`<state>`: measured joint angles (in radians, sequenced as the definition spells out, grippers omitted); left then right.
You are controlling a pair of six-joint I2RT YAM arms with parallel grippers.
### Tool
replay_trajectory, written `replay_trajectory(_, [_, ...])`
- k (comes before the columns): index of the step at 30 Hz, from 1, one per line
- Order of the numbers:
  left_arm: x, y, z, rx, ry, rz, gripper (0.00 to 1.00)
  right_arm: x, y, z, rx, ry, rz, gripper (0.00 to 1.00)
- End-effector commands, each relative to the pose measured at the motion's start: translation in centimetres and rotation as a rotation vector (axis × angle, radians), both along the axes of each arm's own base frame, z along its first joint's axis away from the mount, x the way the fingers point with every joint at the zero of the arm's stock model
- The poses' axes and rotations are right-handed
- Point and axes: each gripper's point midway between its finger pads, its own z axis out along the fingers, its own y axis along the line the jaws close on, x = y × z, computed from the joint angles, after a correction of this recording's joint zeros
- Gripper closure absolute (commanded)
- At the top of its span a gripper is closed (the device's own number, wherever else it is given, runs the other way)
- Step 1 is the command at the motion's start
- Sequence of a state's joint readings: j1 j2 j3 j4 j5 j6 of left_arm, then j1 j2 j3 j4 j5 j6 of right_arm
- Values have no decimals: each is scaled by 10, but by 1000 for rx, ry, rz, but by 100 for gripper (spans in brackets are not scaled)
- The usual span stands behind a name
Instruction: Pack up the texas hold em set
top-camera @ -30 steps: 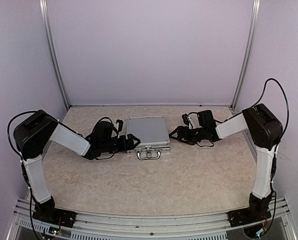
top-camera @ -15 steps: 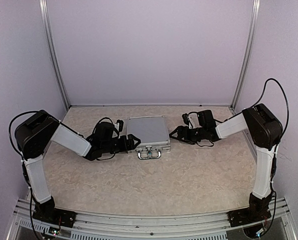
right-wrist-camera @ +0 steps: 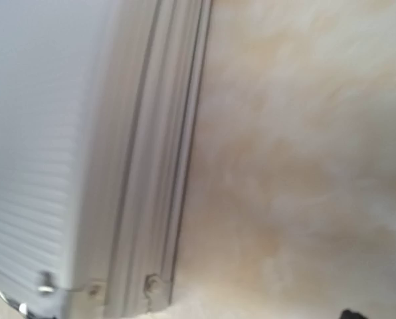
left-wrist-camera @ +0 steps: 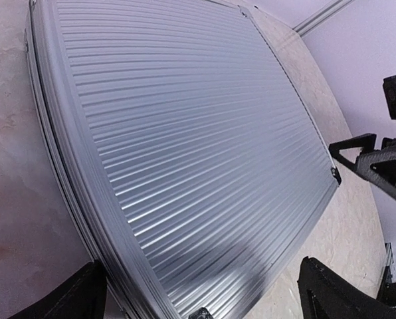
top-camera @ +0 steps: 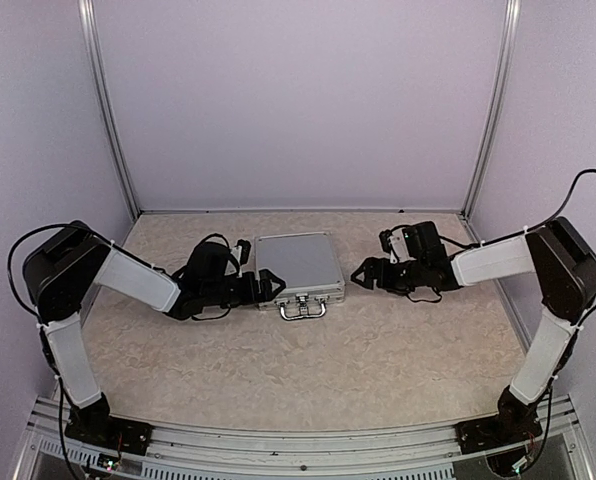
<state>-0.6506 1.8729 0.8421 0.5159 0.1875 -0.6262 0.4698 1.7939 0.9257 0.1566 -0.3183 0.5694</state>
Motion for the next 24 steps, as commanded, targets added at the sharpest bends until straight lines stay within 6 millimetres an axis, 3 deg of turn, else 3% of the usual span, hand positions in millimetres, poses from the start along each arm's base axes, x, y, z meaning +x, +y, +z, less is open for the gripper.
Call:
replay_trajectory(1, [-11,-38,69,-126,-136,-144,1,9,-19,48,19,-107,-63,8])
replay_trajectory(5, [-19,-48,64,-139,-120,-170,1,2,7,61,99,-106,52,9])
replay_trajectory(10, [-30,-58,59,-142,-106,-190,1,-20,38,69,35,-171,168,10])
replay_trajectory(15, [-33,-50,77,-152,-138,-165,1,-53,68,66,38,-171,299,12])
replay_trajectory(20, [-32,-42,105,-160,-190,-135,1,-59,77,53,21,-153,338,13])
replay_trajectory(24, [-34,-41,110,-147,-193,-122,1,-53,78,44,-10,-143,316,14])
